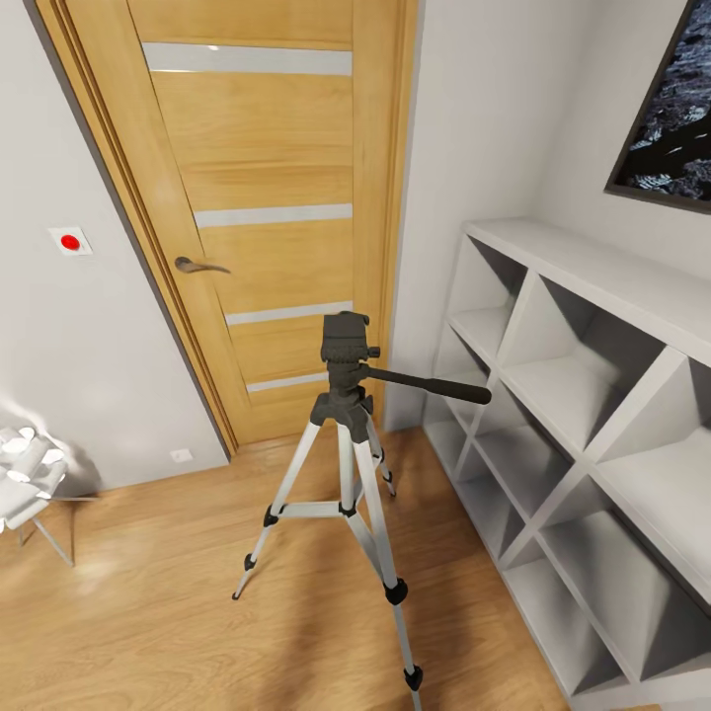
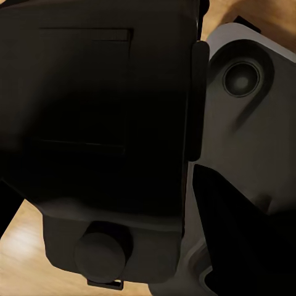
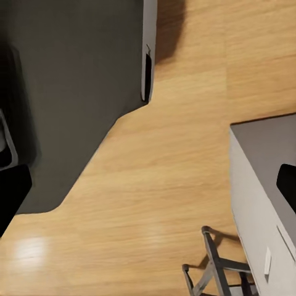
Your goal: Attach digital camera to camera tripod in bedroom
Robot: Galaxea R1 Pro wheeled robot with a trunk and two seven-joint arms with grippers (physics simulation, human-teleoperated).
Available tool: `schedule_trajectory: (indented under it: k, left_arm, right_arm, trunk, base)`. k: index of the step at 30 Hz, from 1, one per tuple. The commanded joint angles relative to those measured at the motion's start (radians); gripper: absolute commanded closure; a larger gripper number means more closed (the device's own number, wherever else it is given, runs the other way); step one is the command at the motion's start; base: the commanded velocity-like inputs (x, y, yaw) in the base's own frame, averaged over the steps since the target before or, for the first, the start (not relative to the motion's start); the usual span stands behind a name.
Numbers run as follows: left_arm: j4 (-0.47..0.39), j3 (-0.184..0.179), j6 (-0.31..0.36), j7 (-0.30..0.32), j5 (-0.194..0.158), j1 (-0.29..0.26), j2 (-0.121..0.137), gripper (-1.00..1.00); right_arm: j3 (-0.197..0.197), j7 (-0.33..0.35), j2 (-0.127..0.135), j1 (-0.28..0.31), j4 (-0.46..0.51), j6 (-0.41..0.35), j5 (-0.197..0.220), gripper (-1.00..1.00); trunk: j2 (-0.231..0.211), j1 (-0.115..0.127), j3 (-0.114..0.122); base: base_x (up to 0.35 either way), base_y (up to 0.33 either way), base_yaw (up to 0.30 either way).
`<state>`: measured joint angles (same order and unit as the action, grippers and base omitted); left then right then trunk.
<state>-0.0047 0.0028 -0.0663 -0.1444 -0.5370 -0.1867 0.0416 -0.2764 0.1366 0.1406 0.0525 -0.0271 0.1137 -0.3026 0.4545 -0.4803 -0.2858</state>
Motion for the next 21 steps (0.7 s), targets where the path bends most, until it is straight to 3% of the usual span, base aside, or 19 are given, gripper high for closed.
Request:
schedule_trajectory:
  k: [1,4,6,8,13,16,21]
  left_arm:
    - [0.000,0.000,-0.002,-0.001,0.000,0.000,0.000,1.00]
    - [0.000,0.000,-0.002,-0.001,0.000,0.000,0.000,1.00]
    - [0.001,-0.001,-0.002,-0.001,0.000,0.000,-0.001,1.00]
    - [0.001,-0.001,-0.002,-0.001,0.000,0.000,-0.002,1.00]
    - [0.002,-0.001,-0.003,-0.001,0.000,0.000,-0.004,1.00]
    - [0.001,-0.001,-0.003,-0.001,0.000,0.000,-0.005,1.00]
    - [0.001,-0.001,-0.003,-0.001,0.000,0.000,-0.005,1.00]
  right_arm:
    - [-0.008,0.007,0.000,0.001,-0.002,0.005,-0.011,-1.00]
    - [-0.007,0.010,0.000,0.001,0.003,0.002,-0.023,-1.00]
    - [-0.008,0.015,0.001,0.008,0.051,-0.026,-0.067,-1.00]
    - [-0.009,0.018,-0.001,0.016,0.102,-0.046,-0.076,-1.00]
    - [-0.010,0.062,-0.010,0.027,0.356,-0.212,-0.085,-1.00]
    - [-0.011,0.164,-0.028,0.029,0.525,-0.364,-0.086,-1.00]
    - [-0.013,0.272,-0.030,0.030,0.632,-0.453,-0.085,-1.00]
  trunk:
    - [0.001,0.000,-0.001]
    - [0.001,0.000,-0.001]
    - [0.001,0.000,-0.001]
    - [0.001,0.000,-0.001]
    - [0.001,0.000,-0.001]
    - [0.001,0.000,-0.001]
    - [0.001,0.000,-0.001]
  base:
    - [0.000,0.000,0.000]
    - [0.000,0.000,0.000]
    - [0.000,0.000,0.000]
    - [0.000,0.000,0.000]
    - [0.000,0.000,0.000]
    - [0.000,0.000,0.000]
    - [0.000,0.000,0.000]
